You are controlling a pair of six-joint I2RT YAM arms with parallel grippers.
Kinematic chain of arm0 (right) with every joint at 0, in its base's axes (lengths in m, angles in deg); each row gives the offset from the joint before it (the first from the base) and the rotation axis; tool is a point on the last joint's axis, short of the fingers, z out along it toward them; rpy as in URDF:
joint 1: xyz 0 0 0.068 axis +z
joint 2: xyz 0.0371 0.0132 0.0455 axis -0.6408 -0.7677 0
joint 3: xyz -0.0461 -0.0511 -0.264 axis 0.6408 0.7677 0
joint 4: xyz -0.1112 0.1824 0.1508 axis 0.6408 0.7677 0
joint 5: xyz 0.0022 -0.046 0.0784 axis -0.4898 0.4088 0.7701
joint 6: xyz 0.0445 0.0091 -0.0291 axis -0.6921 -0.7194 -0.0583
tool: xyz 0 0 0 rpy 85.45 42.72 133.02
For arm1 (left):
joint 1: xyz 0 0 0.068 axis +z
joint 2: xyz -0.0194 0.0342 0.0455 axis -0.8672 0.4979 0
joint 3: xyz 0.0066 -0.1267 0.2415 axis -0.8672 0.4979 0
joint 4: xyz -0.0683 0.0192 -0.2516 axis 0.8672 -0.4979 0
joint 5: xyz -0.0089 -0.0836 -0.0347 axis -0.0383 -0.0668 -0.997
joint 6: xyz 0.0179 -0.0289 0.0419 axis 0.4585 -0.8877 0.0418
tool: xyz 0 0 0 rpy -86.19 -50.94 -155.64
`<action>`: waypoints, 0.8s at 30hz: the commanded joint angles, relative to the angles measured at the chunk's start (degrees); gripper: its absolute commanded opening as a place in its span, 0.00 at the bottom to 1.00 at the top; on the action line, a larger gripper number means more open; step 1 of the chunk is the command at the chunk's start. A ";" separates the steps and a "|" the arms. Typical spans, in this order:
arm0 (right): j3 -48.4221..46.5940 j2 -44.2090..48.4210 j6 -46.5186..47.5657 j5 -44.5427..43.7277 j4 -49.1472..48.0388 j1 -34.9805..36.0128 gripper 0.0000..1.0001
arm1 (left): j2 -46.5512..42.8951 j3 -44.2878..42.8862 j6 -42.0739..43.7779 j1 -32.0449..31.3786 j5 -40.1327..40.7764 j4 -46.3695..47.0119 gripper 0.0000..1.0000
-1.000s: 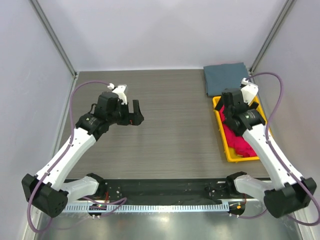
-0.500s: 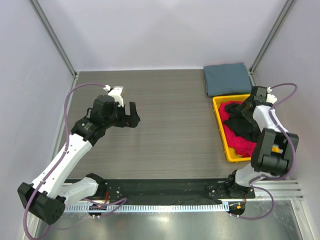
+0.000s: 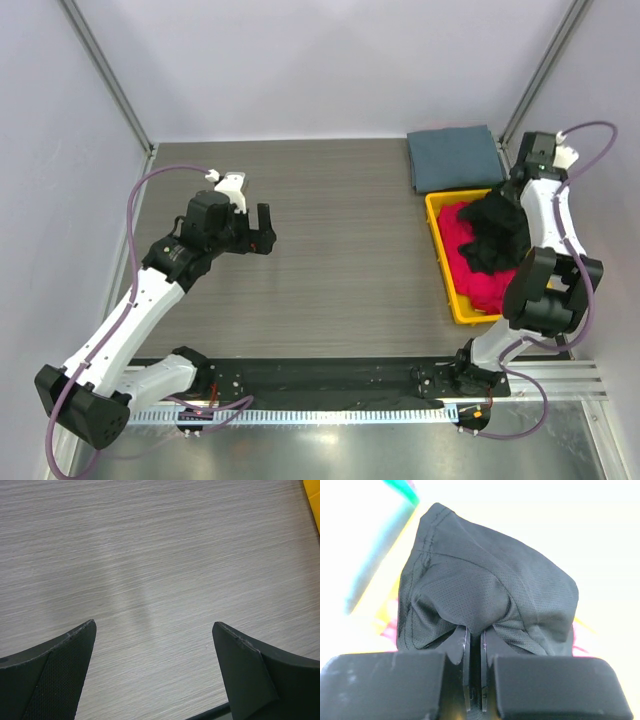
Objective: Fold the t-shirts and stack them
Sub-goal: Grab the tshirt from the pile, then move the tshirt to the center of the board
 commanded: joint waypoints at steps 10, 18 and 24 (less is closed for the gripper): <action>-49.57 -0.50 3.39 35.26 12.81 10.84 0.01 | -0.20 -0.94 -1.08 -0.37 -0.77 1.08 0.99; -37.73 0.01 0.23 37.85 1.33 31.27 0.01 | -3.19 -3.14 -3.89 -0.29 -2.35 -1.19 0.99; -2.21 2.31 -5.06 34.23 -18.63 42.59 0.13 | -2.32 -3.31 -6.79 -0.20 -1.82 -8.13 0.99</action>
